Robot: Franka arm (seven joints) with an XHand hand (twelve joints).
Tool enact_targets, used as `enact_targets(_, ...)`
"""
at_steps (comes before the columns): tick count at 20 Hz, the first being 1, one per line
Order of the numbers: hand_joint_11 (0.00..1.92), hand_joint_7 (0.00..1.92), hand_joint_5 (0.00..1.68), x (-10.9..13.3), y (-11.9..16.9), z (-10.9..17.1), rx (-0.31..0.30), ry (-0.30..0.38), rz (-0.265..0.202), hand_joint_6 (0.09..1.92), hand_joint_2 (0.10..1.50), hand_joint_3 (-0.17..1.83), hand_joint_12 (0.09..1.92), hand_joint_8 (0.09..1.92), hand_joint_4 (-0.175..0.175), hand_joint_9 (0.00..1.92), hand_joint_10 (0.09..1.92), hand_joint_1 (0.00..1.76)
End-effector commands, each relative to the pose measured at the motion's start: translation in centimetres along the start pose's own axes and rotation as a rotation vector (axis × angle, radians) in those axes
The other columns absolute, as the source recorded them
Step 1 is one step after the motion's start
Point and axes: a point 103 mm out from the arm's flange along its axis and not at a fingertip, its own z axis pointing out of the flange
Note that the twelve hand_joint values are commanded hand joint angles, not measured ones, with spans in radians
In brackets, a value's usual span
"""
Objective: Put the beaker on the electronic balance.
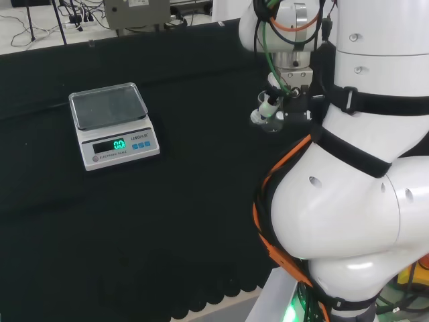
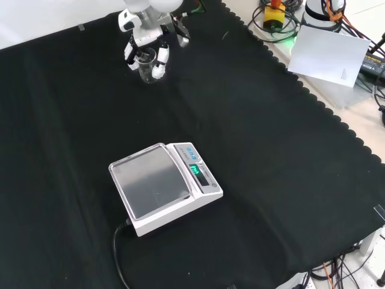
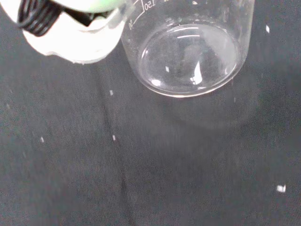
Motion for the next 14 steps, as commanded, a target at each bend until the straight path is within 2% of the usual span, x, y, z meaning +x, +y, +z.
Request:
enact_targets(1,1.27,0.79,0.92,0.3,-0.3,-3.1,-0.056,-0.012,-0.017,1.16,0.97,0.37,0.96,1.35,-0.106,1.11,1.17,1.11)
enact_targets(7,1.27,0.79,0.92,1.3,-0.9,-4.4,-0.067,0.016,-0.028,1.18,0.92,0.46,0.96,1.36,-0.113,1.11,1.18,1.11)
enact_targets(9,1.27,0.8,0.92,2.6,-0.9,-5.2,-0.077,0.014,-0.05,1.18,0.92,0.46,0.96,1.37,-0.114,1.11,1.18,1.12)
enact_targets(14,1.27,0.8,0.92,8.0,-1.1,-7.6,-0.109,0.003,-0.141,1.18,0.92,0.47,0.96,1.37,-0.114,1.11,1.18,1.12)
